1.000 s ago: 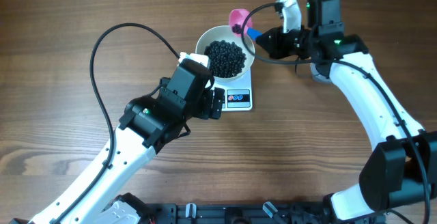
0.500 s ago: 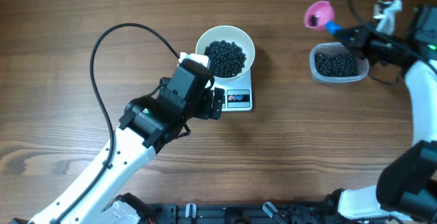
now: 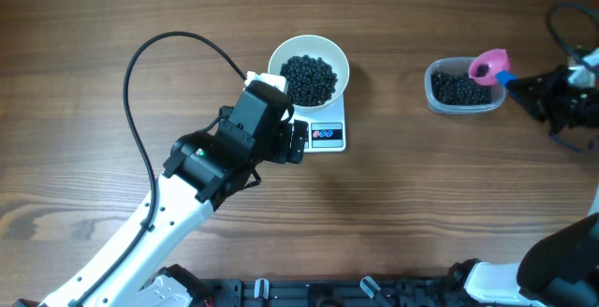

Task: Scoop item into bowl and weigh 150g on scale
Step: 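Carry the pink cup back and lower it into the bean tub, then open the right gripper, release the cup, and withdraw the arm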

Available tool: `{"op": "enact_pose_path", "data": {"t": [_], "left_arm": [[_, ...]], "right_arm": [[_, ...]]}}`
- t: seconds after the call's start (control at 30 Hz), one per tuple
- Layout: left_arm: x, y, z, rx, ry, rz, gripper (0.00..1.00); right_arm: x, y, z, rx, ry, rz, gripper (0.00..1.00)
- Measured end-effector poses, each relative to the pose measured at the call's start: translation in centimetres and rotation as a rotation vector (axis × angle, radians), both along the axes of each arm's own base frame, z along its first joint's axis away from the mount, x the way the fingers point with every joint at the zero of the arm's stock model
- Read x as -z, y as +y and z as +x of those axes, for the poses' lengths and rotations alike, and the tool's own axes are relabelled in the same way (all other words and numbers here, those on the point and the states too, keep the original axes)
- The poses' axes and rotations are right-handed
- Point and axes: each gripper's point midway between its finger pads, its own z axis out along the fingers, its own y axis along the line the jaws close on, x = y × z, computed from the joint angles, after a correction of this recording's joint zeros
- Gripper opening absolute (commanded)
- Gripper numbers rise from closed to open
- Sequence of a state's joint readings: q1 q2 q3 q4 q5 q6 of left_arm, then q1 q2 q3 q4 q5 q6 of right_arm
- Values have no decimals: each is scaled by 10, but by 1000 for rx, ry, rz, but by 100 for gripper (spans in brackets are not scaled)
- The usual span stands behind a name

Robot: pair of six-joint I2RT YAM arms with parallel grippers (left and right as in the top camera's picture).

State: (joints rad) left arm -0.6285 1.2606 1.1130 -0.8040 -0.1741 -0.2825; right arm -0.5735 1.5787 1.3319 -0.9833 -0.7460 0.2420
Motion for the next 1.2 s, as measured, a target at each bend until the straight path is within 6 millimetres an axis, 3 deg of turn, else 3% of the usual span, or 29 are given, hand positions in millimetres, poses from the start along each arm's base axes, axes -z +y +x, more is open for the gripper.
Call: {"op": "enact_pose_path", "data": {"t": [0.1,0.27,0.43,0.6,0.63,0.73,0.87,0.97,1.03,1.1,1.2], "left_arm": [[0,0,0,0,0,0,100],[0,0,0,0,0,0,100],[0,0,0,0,0,0,100],[0,0,0,0,0,0,100],[0,0,0,0,0,0,100],[0,0,0,0,0,0,100],[0,0,0,0,0,0,100],[0,0,0,0,0,0,100],[0,0,0,0,0,0,100],[0,0,0,0,0,0,100],[0,0,0,0,0,0,100]], "right_arm": [[15,9,-1,22,107,-71,4],[23,10,1,60,157,-93,4],[44,20,17,31,180,-53,9],[53,20,16,49,222,-36,39],[54,20,16,51,227,-38,58],[58,16,10,63,262,-64,84],[67,7,-2,89,330,-125,100],[72,4,-14,96,390,-151,99],[66,2,-16,103,379,-170,100],[44,1,-18,118,316,-205,100],[-21,6,-33,130,129,-303,100]]}}
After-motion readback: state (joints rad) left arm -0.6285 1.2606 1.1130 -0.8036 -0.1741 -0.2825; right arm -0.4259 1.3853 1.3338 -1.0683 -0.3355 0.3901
